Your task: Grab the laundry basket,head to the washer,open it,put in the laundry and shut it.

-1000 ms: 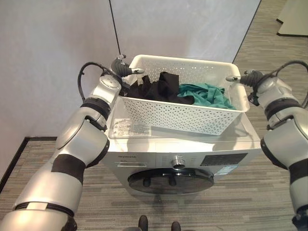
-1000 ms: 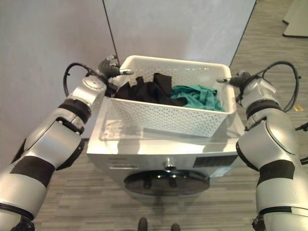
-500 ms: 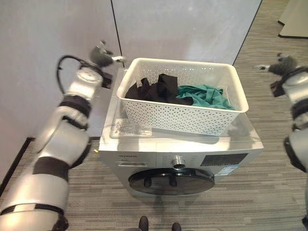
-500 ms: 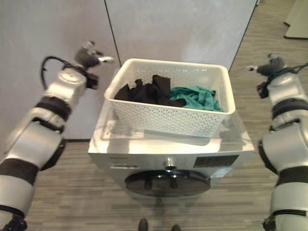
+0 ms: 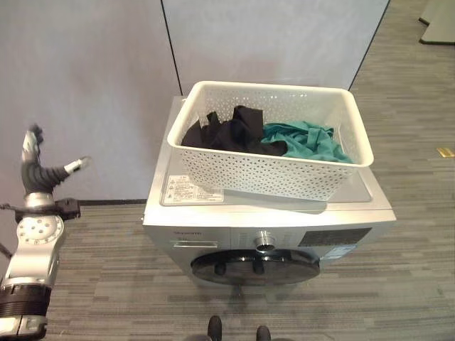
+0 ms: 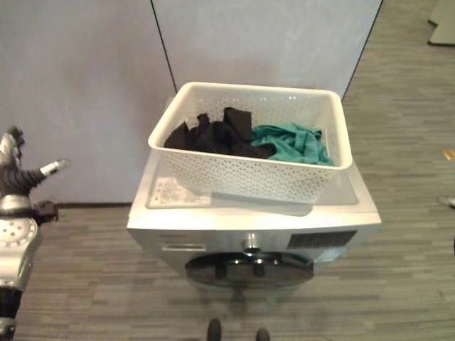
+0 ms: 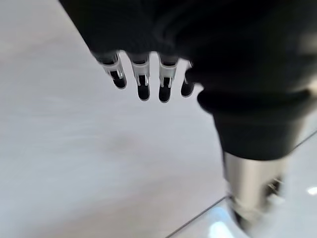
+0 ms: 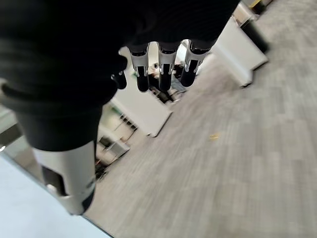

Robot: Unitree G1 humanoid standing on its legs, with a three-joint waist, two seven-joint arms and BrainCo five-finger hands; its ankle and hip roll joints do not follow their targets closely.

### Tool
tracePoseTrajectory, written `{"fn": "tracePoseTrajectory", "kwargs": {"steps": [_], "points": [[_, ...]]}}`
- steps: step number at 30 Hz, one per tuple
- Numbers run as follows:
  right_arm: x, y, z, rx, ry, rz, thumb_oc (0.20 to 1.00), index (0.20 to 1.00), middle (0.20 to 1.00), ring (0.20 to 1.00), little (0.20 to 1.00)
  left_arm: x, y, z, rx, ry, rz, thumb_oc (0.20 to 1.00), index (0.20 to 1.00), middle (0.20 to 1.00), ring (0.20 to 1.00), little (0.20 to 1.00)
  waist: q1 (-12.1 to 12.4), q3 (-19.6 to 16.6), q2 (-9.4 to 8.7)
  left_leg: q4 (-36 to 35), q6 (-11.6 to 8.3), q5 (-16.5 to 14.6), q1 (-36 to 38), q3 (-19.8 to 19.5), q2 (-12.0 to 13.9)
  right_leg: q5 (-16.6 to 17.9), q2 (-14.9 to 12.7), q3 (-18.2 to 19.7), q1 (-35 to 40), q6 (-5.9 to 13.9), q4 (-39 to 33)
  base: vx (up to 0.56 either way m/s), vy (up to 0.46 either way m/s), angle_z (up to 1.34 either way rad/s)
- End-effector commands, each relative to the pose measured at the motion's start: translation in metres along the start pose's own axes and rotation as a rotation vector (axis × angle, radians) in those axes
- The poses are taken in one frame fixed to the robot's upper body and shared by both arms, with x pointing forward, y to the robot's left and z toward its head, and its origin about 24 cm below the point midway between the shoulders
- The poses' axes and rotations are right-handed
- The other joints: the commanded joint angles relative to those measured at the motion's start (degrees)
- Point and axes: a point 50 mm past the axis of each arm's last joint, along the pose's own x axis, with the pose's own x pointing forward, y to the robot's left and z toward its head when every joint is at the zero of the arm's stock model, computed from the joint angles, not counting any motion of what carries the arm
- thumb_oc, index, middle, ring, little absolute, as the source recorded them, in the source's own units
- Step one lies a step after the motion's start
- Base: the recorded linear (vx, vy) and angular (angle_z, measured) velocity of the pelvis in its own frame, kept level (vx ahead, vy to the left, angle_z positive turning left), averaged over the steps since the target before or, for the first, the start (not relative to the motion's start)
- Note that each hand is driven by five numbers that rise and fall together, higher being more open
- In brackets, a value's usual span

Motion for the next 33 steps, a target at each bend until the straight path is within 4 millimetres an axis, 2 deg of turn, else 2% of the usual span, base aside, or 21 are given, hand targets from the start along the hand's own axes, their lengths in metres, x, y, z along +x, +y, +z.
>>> {"fn": "tracePoseTrajectory", "kwargs": {"steps": [1, 2, 3, 6, 9, 10, 11, 12, 13, 14, 15, 16, 17, 20, 25, 27, 28, 29, 30, 32, 33], "points": [[-0.005, -0.006, -0.001, -0.035, -0.022, -0.002, 1.000, 1.000, 1.000, 1.000, 1.000, -0.008, 0.010, -0.008, 0.001, 0.015, 0.010, 1.000, 1.000, 1.000, 1.000, 1.000, 1.75, -2.97, -1.00, 2.25, -2.04, -6.51, 0.72, 1.30, 2.75, -2.38, -3.39, 0.77, 1.20, 3.11, 0.47, 0.02, -0.039, -0.03], [-0.022, 0.004, -0.029, -0.054, 0.063, 0.045, 1.000, 1.000, 1.000, 1.000, 1.000, -0.036, 0.008, -0.042, -0.008, 0.149, -0.005, 1.000, 1.000, 1.000, 1.000, 1.000, 1.66, -2.60, -1.15, 2.32, -1.99, -6.51, 0.56, 1.26, 2.77, -2.40, -3.35, 0.84, 1.02, 2.90, 0.47, 0.01, -0.038, -0.02], [-0.023, 0.004, -0.030, -0.056, 0.065, 0.046, 1.000, 1.000, 1.000, 1.000, 1.000, -0.037, 0.008, -0.043, -0.007, 0.151, -0.007, 1.000, 1.000, 1.000, 1.000, 1.000, 1.66, -2.76, -1.12, 2.32, -1.99, -6.53, 0.56, 1.24, 2.77, -2.42, -3.35, 0.82, 1.03, 2.90, 0.47, 0.00, -0.047, -0.02], [-0.049, 0.021, -0.050, -0.034, 0.111, 0.117, 1.000, 1.000, 1.000, 1.000, 1.000, -0.076, -0.001, -0.087, -0.053, 0.346, -0.036, 1.000, 1.000, 1.000, 1.000, 1.000, 1.48, -2.51, -1.44, 2.32, -2.01, -7.17, 0.76, 1.29, 3.01, -2.93, -3.16, 0.77, 1.07, 2.72, 0.47, 0.03, -0.048, -0.01], [-0.073, 0.050, -0.065, 0.053, 0.158, 0.214, 1.000, 1.000, 1.000, 1.000, 1.000, -0.114, -0.022, -0.126, -0.085, 0.555, -0.106, 1.000, 1.000, 1.000, 1.000, 1.000, 1.31, -2.00, -1.83, 2.65, -2.06, -7.21, 0.65, 1.70, 3.24, -2.90, -3.02, 0.94, 0.91, 2.57, 0.47, -0.02, -0.051, -0.09], [-0.078, 0.064, -0.066, 0.081, 0.166, 0.257, 1.000, 1.000, 1.000, 1.000, 1.000, -0.125, -0.030, -0.138, -0.087, 0.628, -0.130, 1.000, 1.000, 1.000, 1.000, 1.000, 1.18, -1.88, -1.94, 2.75, -2.08, -7.16, 0.61, 1.85, 3.33, -2.80, -2.95, 1.14, 0.77, 2.52, 0.47, -0.05, -0.067, -0.12], [-0.088, 0.105, -0.070, 0.121, 0.203, 0.382, 1.000, 1.000, 1.000, 1.000, 1.000, -0.144, -0.058, -0.158, -0.081, 0.753, -0.200, 1.000, 1.000, 1.000, 1.000, 1.000, 1.11, -1.61, -2.34, 3.03, -2.21, -6.99, 0.44, 2.18, 3.60, -2.60, -2.74, 1.55, 0.42, 2.41, 0.47, -0.04, -0.054, -0.05], [-0.087, 0.106, -0.069, 0.122, 0.201, 0.382, 1.000, 1.000, 1.000, 1.000, 1.000, -0.143, -0.058, -0.158, -0.082, 0.751, -0.199, 1.000, 1.000, 1.000, 1.000, 1.000, 1.10, -1.52, -2.36, 3.04, -2.21, -7.01, 0.43, 2.21, 3.60, -2.59, -2.73, 1.58, 0.41, 2.41, 0.47, -0.06, -0.076, -0.05], [-0.096, 0.142, -0.065, 0.139, 0.207, 0.499, 1.000, 1.000, 1.000, 1.000, 1.000, -0.165, -0.082, -0.177, -0.089, 0.902, -0.231, 1.000, 1.000, 1.000, 1.000, 1.000, 0.82, -1.27, -2.56, 3.25, -2.38, -6.81, 0.33, 2.52, 3.88, -2.51, -2.45, 2.10, 0.10, 2.26, 0.47, -0.03, -0.037, -0.06], [-0.095, 0.143, -0.065, 0.140, 0.206, 0.499, 1.000, 1.000, 1.000, 1.000, 1.000, -0.164, -0.082, -0.177, -0.090, 0.900, -0.229, 1.000, 1.000, 1.000, 1.000, 1.000, 0.80, -1.18, -2.57, 3.25, -2.38, -6.82, 0.33, 2.54, 3.89, -2.51, -2.44, 2.12, 0.09, 2.25, 0.47, -0.05, -0.054, -0.05], [-0.098, 0.159, -0.058, 0.152, 0.188, 0.547, 1.000, 1.000, 1.000, 1.000, 1.000, -0.173, -0.090, -0.184, -0.054, 0.958, -0.239, 1.000, 1.000, 1.000, 1.000, 1.000, 0.60, -1.09, -2.72, 3.34, -2.48, -6.74, 0.28, 2.71, 4.07, -2.52, -2.27, 2.41, -0.14, 2.20, 0.47, -0.04, -0.068, -0.03], [-0.102, 0.184, -0.040, 0.163, 0.124, 0.617, 1.000, 1.000, 1.000, 1.000, 1.000, -0.186, -0.103, -0.191, 0.018, 1.038, -0.277, 1.000, 1.000, 1.000, 1.000, 1.000, 0.28, -1.09, -3.08, 3.64, -2.72, -6.56, 0.10, 2.96, 4.44, -2.51, -1.86, 2.96, -0.47, 2.04, 0.47, -0.04, -0.068, -0.07], [-0.102, 0.184, -0.039, 0.163, 0.123, 0.617, 1.000, 1.000, 1.000, 1.000, 1.000, -0.186, -0.103, -0.191, 0.017, 1.036, -0.277, 1.000, 1.000, 1.000, 1.000, 1.000, 0.28, -1.03, -3.08, 3.65, -2.73, -6.57, 0.10, 2.97, 4.45, -2.51, -1.85, 2.97, -0.47, 2.03, 0.47, -0.04, -0.078, -0.14], [-0.098, 0.190, -0.012, 0.104, -0.025, 0.659, 1.000, 1.000, 1.000, 1.000, 1.000, -0.194, -0.117, -0.192, 0.071, 1.064, -0.346, 1.000, 1.000, 1.000, 1.000, 1.000, 0.14, -0.70, -3.54, 3.91, -3.36, -6.09, -0.15, 2.67, 5.35, -2.98, -0.76, 3.28, -0.57, 1.46, 0.47, -0.05, -0.112, -0.12], [-0.086, 0.187, 0.011, 0.036, -0.147, 0.642, 1.000, 1.000, 1.000, 1.000, 1.000, -0.185, -0.131, -0.185, 0.058, 1.018, -0.387, 1.000, 1.000, 1.000, 1.000, 1.000, 0.78, 0.62, -4.06, 5.29, -4.34, -4.76, -2.68, 0.60, 6.85, -3.37, 0.78, 2.36, -1.17, 0.48, 0.47, -0.09, -0.148, 0.15], [-0.079, 0.182, 0.029, 0.000, -0.230, 0.635, 1.000, 1.000, 1.000, 1.000, 1.000, -0.176, -0.142, -0.177, 0.006, 0.969, -0.405, 1.000, 1.000, 1.000, 1.000, 1.000, 1.62, 2.26, -4.13, 6.15, -4.85, -3.23, -4.98, -1.83, 7.59, -3.85, 2.03, 0.78, -1.51, -0.16, 0.47, -0.22, -0.244, 0.37], [-0.073, 0.180, 0.039, -0.003, -0.272, 0.623, 1.000, 1.000, 1.000, 1.000, 1.000, -0.170, -0.150, -0.170, -0.050, 0.940, -0.401, 1.000, 1.000, 1.000, 1.000, 1.000, 2.14, 3.54, -3.94, 5.55, -5.27, -0.97, -7.30, -3.34, 7.61, -4.08, 2.61, -0.69, -2.27, -0.45, 0.47, -0.19, -0.132, 0.84], [-0.073, 0.180, 0.040, -0.003, -0.272, 0.623, 1.000, 1.000, 1.000, 1.000, 1.000, -0.169, -0.150, -0.170, -0.051, 0.940, -0.400, 1.000, 1.000, 1.000, 1.000, 1.000, 1.92, 3.46, -3.92, 5.54, -5.29, -0.88, -7.50, -3.56, 7.57, -4.08, 2.61, -0.90, -2.37, -0.46, 0.47, -0.25, -0.122, 0.96], [-0.070, 0.178, 0.045, -0.006, -0.290, 0.613, 1.000, 1.000, 1.000, 1.000, 1.000, -0.163, -0.157, -0.164, -0.079, 0.909, -0.405, 1.000, 1.000, 1.000, 1.000, 1.000, 2.09, 4.58, -4.04, 5.99, -5.66, 0.76, -10.12, -3.64, 7.38, -4.15, 2.42, -2.23, -2.95, -0.46, 0.47, -0.26, -0.064, 0.81], [-0.067, 0.176, 0.045, -0.003, -0.281, 0.599, 1.000, 1.000, 1.000, 1.000, 1.000, -0.144, -0.172, -0.146, -0.102, 0.806, -0.459, 1.000, 1.000, 1.000, 1.000, 1.000, 1.00, 6.04, -5.34, 11.10, -5.68, -1.29, -12.83, 4.37, 8.53, -2.95, 0.10, -6.68, -4.82, -0.37, 0.47, -0.29, -0.066, 0.60], [-0.067, 0.176, 0.045, -0.002, -0.281, 0.599, 1.000, 1.000, 1.000, 1.000, 1.000, -0.144, -0.172, -0.146, -0.101, 0.805, -0.458, 1.000, 1.000, 1.000, 1.000, 1.000, 0.92, 5.91, -5.34, 11.19, -5.66, -1.20, -13.14, 4.29, 8.50, -2.86, 0.08, -6.75, -5.04, -0.36, 0.47, -0.18, -0.058, 1.22]]}}
